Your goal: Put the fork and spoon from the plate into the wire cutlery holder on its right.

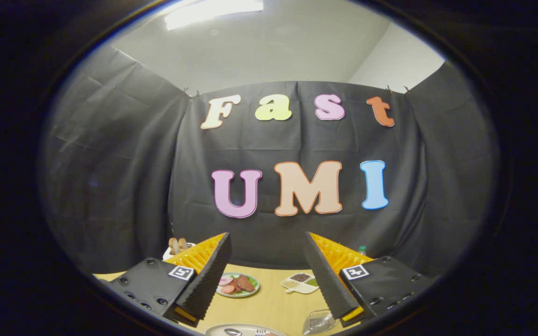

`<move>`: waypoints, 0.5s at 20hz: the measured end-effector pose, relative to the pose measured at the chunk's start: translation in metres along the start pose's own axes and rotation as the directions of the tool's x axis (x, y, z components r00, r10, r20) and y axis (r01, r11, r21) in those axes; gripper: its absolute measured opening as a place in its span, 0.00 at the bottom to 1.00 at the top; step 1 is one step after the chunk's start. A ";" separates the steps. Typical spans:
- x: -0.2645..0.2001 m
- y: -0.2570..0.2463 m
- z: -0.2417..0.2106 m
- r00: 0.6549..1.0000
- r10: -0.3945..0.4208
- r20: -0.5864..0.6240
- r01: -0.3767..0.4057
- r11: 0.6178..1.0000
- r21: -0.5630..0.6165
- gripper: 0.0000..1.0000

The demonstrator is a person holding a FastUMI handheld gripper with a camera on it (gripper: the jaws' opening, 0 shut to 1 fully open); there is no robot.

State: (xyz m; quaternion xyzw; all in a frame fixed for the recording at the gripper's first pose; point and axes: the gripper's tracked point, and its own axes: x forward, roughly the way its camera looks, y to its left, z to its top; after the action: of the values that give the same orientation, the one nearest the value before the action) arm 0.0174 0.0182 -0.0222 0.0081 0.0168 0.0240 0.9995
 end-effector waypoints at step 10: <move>0.005 0.001 -0.019 0.999 0.016 -0.029 -0.015 1.000 0.028 0.99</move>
State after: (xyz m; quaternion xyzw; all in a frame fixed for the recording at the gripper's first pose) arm 0.0214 0.0200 -0.0411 0.0215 0.0318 0.0316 0.9988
